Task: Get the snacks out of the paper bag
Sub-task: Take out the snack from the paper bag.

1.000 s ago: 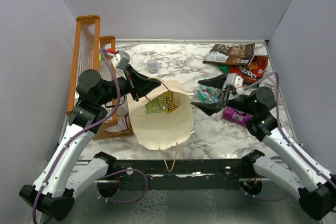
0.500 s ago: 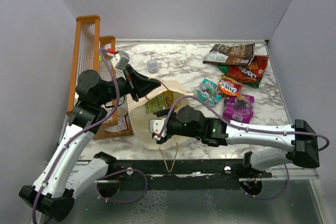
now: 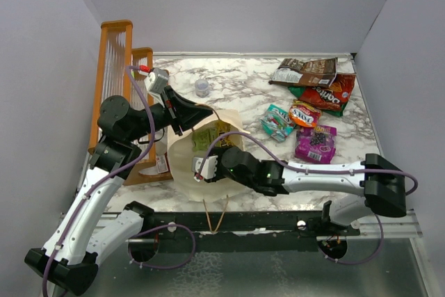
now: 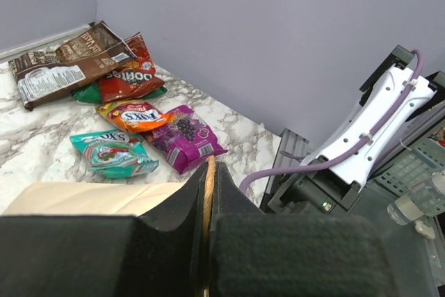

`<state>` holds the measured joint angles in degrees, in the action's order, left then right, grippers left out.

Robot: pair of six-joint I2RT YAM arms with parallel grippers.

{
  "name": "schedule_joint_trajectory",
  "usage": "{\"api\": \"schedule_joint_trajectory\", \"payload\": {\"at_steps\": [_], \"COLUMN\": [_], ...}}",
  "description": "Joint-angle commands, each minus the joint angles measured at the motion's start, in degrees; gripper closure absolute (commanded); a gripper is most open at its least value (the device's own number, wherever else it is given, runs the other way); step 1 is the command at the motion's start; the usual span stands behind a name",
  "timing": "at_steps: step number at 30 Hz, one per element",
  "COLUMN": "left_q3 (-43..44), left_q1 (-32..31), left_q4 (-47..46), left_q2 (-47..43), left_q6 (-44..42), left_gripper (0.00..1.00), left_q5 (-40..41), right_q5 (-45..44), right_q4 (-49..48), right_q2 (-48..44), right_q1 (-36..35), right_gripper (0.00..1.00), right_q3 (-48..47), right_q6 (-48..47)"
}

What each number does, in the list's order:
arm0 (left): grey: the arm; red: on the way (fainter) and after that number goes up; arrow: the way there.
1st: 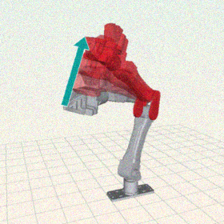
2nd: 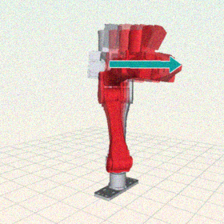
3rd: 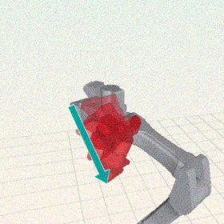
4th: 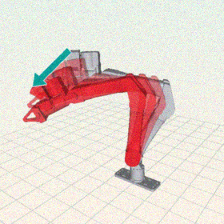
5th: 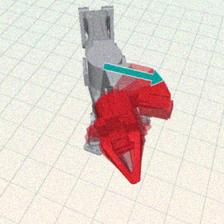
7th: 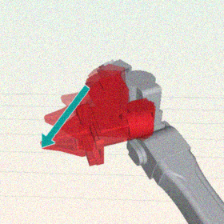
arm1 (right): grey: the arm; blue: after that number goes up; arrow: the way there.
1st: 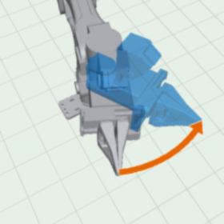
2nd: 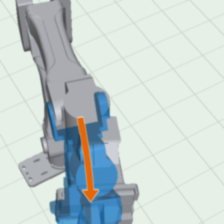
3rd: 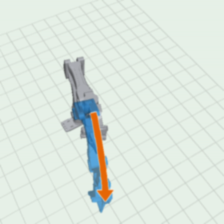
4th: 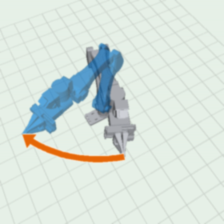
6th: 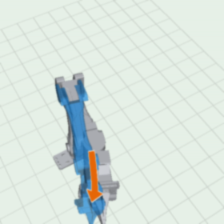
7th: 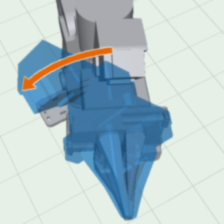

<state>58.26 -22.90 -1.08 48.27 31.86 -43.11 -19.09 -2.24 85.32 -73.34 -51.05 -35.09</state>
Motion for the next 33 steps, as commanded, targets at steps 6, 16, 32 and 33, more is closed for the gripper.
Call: {"api": "schedule_joint_trajectory", "payload": {"at_steps": [6,16,32,33], "left_q3": [-2.4,-4.4,-6.0,-5.9], "left_q1": [0.0,-0.1,-0.2,-0.2], "left_q4": [-7.4,-9.2,-14.8,-14.4], "left_q2": [-1.6,-1.5,-1.1,-1.0], "left_q6": [5.1,7.8,12.6,12.2], "left_gripper": [1.00,1.00,1.00,1.00], "left_q5": [-1.5,0.4,6.0,6.6], "right_q5": [-8.5,-10.1,-2.5,-0.4], "right_q4": [0.3,6.4,15.7,17.2], "right_q2": [6.6,8.8,7.3,6.8], "right_q1": [1.1,6.3,9.1,9.1], "right_gripper": [0.49,0.46,0.37,0.35], "right_q3": [-5.2,-8.9,-11.0,-11.8], "right_q6": [6.1,13.9,22.0,23.4]}}
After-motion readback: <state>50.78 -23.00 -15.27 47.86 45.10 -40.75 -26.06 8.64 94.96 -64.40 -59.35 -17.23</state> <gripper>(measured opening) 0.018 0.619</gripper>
